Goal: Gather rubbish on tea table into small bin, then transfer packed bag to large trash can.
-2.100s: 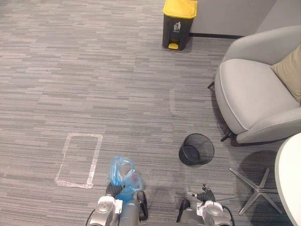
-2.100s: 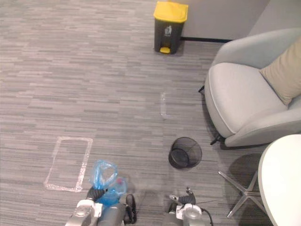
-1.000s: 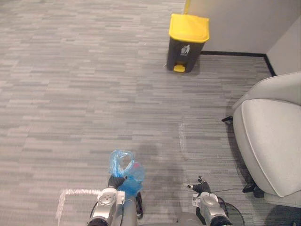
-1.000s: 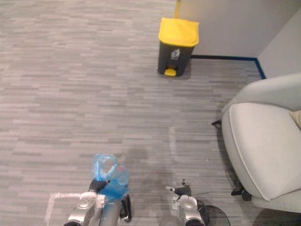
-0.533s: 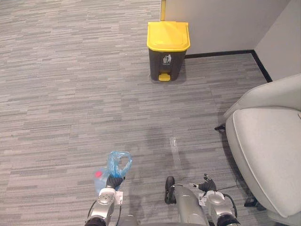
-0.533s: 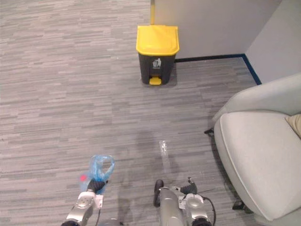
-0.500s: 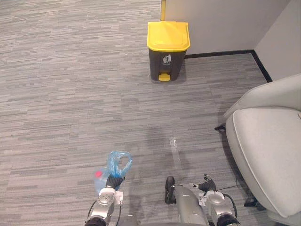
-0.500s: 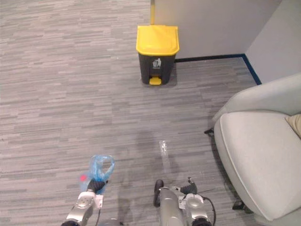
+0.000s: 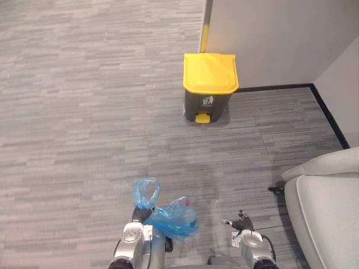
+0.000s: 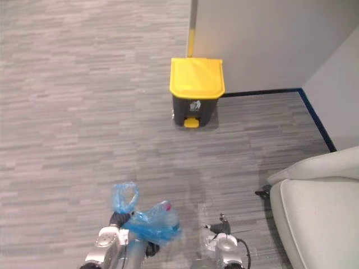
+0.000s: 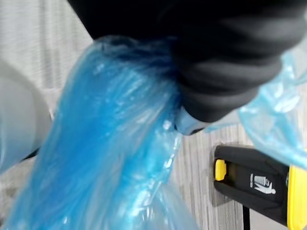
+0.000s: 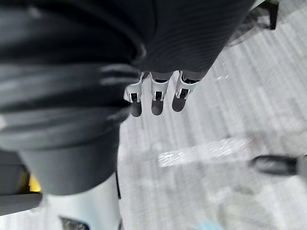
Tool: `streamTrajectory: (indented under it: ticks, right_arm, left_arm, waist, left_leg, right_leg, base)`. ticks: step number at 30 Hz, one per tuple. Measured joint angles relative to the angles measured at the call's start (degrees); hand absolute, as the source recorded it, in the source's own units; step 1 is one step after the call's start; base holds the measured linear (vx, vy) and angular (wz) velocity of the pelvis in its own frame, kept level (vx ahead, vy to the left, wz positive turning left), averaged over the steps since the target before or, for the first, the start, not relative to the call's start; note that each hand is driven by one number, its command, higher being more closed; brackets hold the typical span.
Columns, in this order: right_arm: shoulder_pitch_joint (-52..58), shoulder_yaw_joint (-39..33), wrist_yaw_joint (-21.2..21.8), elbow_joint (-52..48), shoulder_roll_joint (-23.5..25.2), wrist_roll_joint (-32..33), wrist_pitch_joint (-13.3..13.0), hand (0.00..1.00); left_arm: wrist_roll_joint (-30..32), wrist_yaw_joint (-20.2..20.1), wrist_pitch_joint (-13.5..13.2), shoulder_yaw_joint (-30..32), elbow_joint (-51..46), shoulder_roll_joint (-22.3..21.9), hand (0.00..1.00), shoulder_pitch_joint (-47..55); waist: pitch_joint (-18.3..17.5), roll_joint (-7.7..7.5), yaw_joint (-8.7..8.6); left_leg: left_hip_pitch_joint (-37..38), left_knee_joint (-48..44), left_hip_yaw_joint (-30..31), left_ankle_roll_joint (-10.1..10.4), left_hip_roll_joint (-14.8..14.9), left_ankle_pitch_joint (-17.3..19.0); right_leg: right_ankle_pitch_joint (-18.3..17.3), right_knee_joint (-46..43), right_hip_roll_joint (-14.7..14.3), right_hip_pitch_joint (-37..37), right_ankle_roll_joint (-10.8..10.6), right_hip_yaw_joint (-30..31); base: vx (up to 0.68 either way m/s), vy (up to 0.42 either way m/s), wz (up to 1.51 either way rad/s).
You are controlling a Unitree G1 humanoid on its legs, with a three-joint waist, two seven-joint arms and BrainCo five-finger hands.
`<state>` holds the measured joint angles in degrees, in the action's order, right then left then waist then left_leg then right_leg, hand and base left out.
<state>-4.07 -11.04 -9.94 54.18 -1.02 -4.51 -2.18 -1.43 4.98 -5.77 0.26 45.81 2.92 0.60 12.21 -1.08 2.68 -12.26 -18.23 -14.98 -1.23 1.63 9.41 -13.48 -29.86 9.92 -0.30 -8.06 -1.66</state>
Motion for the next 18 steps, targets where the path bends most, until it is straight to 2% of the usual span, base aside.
streamTrajectory:
  ticks: [1, 2, 3, 5, 6, 7, 8, 9, 10, 11, 12, 13, 15, 16, 17, 18]
  right_arm:
    - [0.4, 0.1, 0.1, 0.4, 0.1, 0.0, 0.0, 0.00]
    - [0.8, 0.1, 0.1, 0.7, 0.1, 0.0, 0.1, 0.00]
    - [1.2, 0.4, 0.2, 0.6, 0.0, 0.0, 0.1, 0.00]
    - [2.4, 0.7, 0.3, 0.7, 0.0, 0.0, 0.2, 0.00]
    - [2.4, 0.7, 0.3, 0.6, 0.0, 0.0, 0.3, 0.00]
    - [1.6, 1.1, 0.3, 0.7, -0.5, 0.0, 0.2, 0.00]
    - [1.3, 1.3, 0.3, 0.7, -0.7, 0.0, 0.2, 0.00]
    - [1.5, 1.5, 0.3, 0.7, -0.8, 0.0, 0.2, 0.00]
    - [2.0, 1.7, 0.3, 0.8, -0.9, 0.0, 0.2, 0.00]
    - [2.1, 1.7, 0.3, 1.2, -2.0, -0.1, 0.2, 0.00]
    - [1.7, 1.5, 0.3, 1.2, -2.2, 0.0, 0.1, 0.00]
    - [1.6, 0.6, 0.3, 1.2, -2.2, 0.1, -0.1, 0.00]
    - [2.6, -0.2, 0.3, 1.3, -1.9, 0.2, 0.0, 0.00]
    - [4.0, -0.1, 0.3, 0.9, -1.6, 0.3, 0.0, 0.00]
    - [4.3, 0.1, 0.3, 0.2, -1.3, 0.8, 0.0, 0.00]
    - [4.9, 0.4, 0.3, -0.5, -1.2, 1.3, 0.0, 0.00]
  left_arm:
    - [0.0, 0.0, 0.1, -1.0, 0.0, 0.4, 1.00, 0.2]
    - [0.0, 0.0, 0.1, -1.7, 0.0, 0.8, 1.00, 0.4]
    - [-0.1, 0.1, 0.2, -2.1, 0.0, 0.9, 1.00, 0.9]
    - [-0.4, 0.5, 0.2, -2.0, 0.5, 1.0, 1.00, 0.9]
    - [-0.5, 0.8, 0.2, -1.7, 0.5, 1.1, 1.00, 0.8]
    - [-0.5, 1.2, 0.2, -1.3, 0.5, 1.6, 1.00, 0.5]
    - [-0.5, 1.3, 0.1, -1.4, 0.5, 2.2, 1.00, 0.1]
    - [-0.5, 1.3, 0.1, -1.4, 0.6, 3.0, 1.00, 0.0]
    - [-0.5, 1.3, 0.0, -1.4, 0.6, 3.3, 1.00, -0.3]
    - [-0.5, 1.4, 0.1, -1.3, 1.9, 2.8, 1.00, -0.6]
    - [-0.4, 1.2, -0.1, -1.4, 2.1, 2.9, 1.00, -0.5]
    - [-0.4, 1.2, -0.1, -1.4, 2.3, 2.7, 1.00, -0.8]
    - [-0.4, 1.2, -0.1, -1.4, 2.2, 1.7, 1.00, -1.7]
    - [-0.4, 1.0, -0.1, -1.3, 1.9, 0.9, 1.00, -1.9]
    - [-0.5, 1.0, -0.1, -1.2, 1.9, 0.3, 1.00, -1.8]
    - [-0.5, 0.9, -0.1, -1.2, 1.4, -0.5, 1.00, -1.5]
  waist:
    - [0.0, -0.08, -0.48]
    - [-0.1, -0.20, -0.58]
    - [-0.1, -0.20, -0.76]
    - [0.0, -0.16, -1.11]
    - [0.0, -0.02, -1.46]
    - [0.2, 0.46, -2.38]
    - [0.3, 0.70, -2.79]
    - [0.0, 0.05, -2.94]
    - [-0.2, -0.36, -3.06]
    - [-0.2, 1.64, -3.43]
    - [-0.7, 2.31, -3.01]
    - [-0.7, 2.38, -3.32]
    - [-0.6, 2.70, -3.73]
    - [-0.5, 2.54, -3.64]
    - [-0.4, 2.31, -3.45]
    - [-0.3, 2.33, -3.12]
  left_leg:
    - [2.1, 0.9, 0.1, -0.1, -0.4, 1.3]
    - [3.4, 1.2, 0.2, 0.0, -0.6, 2.1]
    - [5.9, 1.7, 0.3, 0.0, -0.7, 3.3]
    - [9.8, 3.6, 0.3, 0.0, -0.7, 3.8]
    - [11.4, 4.5, 0.4, 0.0, -0.4, 4.0]
    - [13.5, 5.9, 0.7, 0.2, 0.5, 4.3]
    - [14.4, 6.6, 1.1, 0.6, 1.0, 4.4]
    - [15.8, 7.4, 1.5, 1.8, 0.9, 5.1]
    - [16.5, 7.4, 1.9, 2.9, 0.7, 5.7]
    - [17.7, 7.5, 3.7, 4.2, 2.1, 6.4]
    - [17.4, 7.4, 4.7, 5.1, 3.4, 5.6]
    - [17.7, 6.8, 5.8, 5.6, 3.7, 5.3]
    - [17.2, 2.2, 6.9, 6.0, 4.6, 5.1]
    - [14.4, -6.8, 6.9, 6.7, 5.6, 4.8]
    - [11.2, -15.4, 6.8, 8.4, 6.8, 3.4]
    - [6.8, -26.1, 5.5, 7.8, 9.1, 2.7]
  right_leg:
    - [1.1, -9.2, 0.6, -4.1, -3.0, 0.7]
    - [0.6, -14.5, 0.7, -6.4, -2.9, 1.0]
    - [-0.8, -20.3, 0.5, -10.1, -0.8, 0.6]
    - [-3.4, -21.2, -0.3, -14.1, 1.6, -1.7]
    - [-4.1, -19.1, -1.0, -15.8, 3.0, -3.0]
    - [-4.4, -12.5, -2.8, -18.4, 4.2, -5.4]
    - [-3.1, -6.1, -4.1, -19.5, 5.0, -6.7]
    - [2.4, 4.7, -5.1, -19.6, 5.9, -7.1]
    - [8.0, 9.4, -5.5, -19.4, 7.4, -6.8]
    - [10.9, 11.2, -7.2, -17.2, 8.9, -7.8]
    - [9.9, 11.0, -8.1, -16.8, 9.2, -7.9]
    - [8.2, 10.2, -8.1, -16.3, 10.0, -8.7]
    - [6.1, 10.2, -8.1, -13.5, 10.6, -10.7]
    - [5.4, 11.0, -8.1, -10.8, 10.6, -11.7]
    - [4.5, 12.2, -8.0, -8.3, 10.9, -12.0]
    - [2.9, 13.4, -8.1, -5.6, 11.5, -12.0]
  base:
    - [0.37, 0.146, -0.15]
    - [0.26, 0.062, 0.00]
    - [0.34, 0.046, 0.05]
    - [0.36, -0.010, 0.10]
    - [0.37, -0.065, 0.10]
    - [0.37, -0.098, 0.15]
    - [0.46, -0.142, 0.24]
    - [0.39, -0.140, 0.26]
    - [0.43, -0.143, 0.26]
    - [0.43, -0.131, 0.09]
    - [0.49, -0.170, 0.08]
    - [0.45, -0.183, 0.21]
    - [0.36, -0.153, 0.49]
    - [0.32, -0.098, 0.49]
    - [0.35, -0.062, 0.37]
    - [0.26, -0.006, 0.10]
